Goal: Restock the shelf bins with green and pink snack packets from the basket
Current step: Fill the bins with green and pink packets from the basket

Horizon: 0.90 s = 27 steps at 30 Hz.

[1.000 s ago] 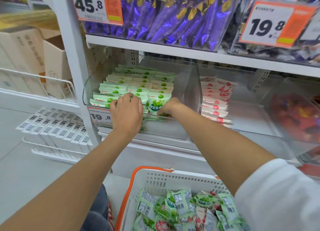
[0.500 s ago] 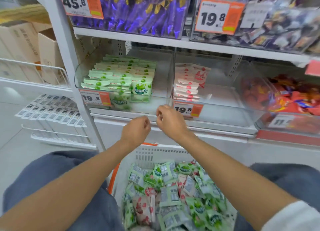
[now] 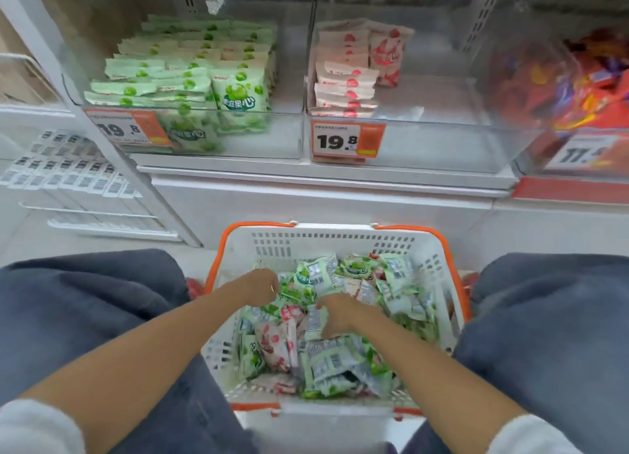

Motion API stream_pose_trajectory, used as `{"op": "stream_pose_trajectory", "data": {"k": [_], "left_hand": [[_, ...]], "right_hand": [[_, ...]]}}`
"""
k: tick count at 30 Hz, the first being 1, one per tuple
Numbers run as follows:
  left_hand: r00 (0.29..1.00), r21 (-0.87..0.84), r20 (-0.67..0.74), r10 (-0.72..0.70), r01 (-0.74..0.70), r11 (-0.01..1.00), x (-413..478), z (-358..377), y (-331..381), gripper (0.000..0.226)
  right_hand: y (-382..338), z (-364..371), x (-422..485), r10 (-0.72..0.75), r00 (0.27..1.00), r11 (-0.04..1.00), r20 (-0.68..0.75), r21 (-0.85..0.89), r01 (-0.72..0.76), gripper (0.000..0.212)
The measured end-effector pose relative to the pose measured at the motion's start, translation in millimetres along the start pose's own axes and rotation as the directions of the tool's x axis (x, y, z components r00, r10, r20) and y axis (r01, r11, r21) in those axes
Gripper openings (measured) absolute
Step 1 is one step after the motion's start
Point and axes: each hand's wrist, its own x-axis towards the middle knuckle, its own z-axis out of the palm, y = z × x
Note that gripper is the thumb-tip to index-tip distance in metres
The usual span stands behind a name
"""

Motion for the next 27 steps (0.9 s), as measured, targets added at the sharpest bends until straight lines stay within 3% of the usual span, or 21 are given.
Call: {"op": "stream_pose_trajectory", "data": {"k": [2, 6, 10, 14, 17, 20, 22, 25, 27], "left_hand": [[0.999, -0.005, -0.032, -0.022, 0.021, 1.000, 2.8, 2.2, 5.6, 0.031], [0.999, -0.047, -0.040, -0.015, 0.013, 0.999, 8.5, 7.9, 8.2, 0.034], [1.000, -0.074, -0.027, 0.005, -0.007, 0.997, 3.8, 8.3, 10.3, 0.036], [0.999, -0.134, 0.015, 0.051, -0.049, 0.990, 2.1, 7.6, 7.4, 0.040], [0.999, -0.193, 0.027, 0.031, -0.025, 0.981, 0.0, 3.7, 7.6, 0.050], [0.997, -0.336, 0.003, 0.076, -0.070, 0.939, -2.2, -8.9, 7.0, 0.080], [0.989, -0.397, -0.073, 0.131, -0.150, 0.906, -6.5, -25.8, 9.8, 0.087], [0.938, -0.406, -0.271, 0.215, -0.314, 0.858, -16.9, -56.4, 13.2, 0.052], [0.912, -0.346, -0.321, 0.256, -0.364, 0.865, -26.3, -75.1, 11.0, 0.032]], "right_hand": [[2.2, 15.0, 1.6, 0.001, 1.000, 0.997, 0.011, -0.074, -0.001, 0.073], [7.9, 21.6, 3.3, -0.034, 0.992, 0.998, -0.124, -0.059, 0.027, 0.059], [10.0, 19.0, 5.7, -0.028, 0.998, 0.999, -0.063, -0.019, 0.026, 0.069], [7.2, 26.6, 5.5, -0.052, 0.982, 0.998, -0.183, -0.039, 0.045, 0.040], [3.5, 6.9, 2.8, -0.015, 0.972, 0.966, -0.236, 0.249, 0.076, 0.033], [-10.3, -48.3, -14.6, -0.053, 0.988, 0.787, -0.148, 0.602, 0.132, 0.024], [-26.1, -88.8, -32.2, -0.139, 0.985, 0.704, -0.107, 0.689, 0.174, 0.017], [-50.2, -135.8, -55.6, -0.187, 0.966, 0.720, -0.181, 0.644, 0.260, 0.035], [-65.9, -158.2, -70.5, -0.218, 0.948, 0.762, -0.232, 0.566, 0.314, 0.045]]}}
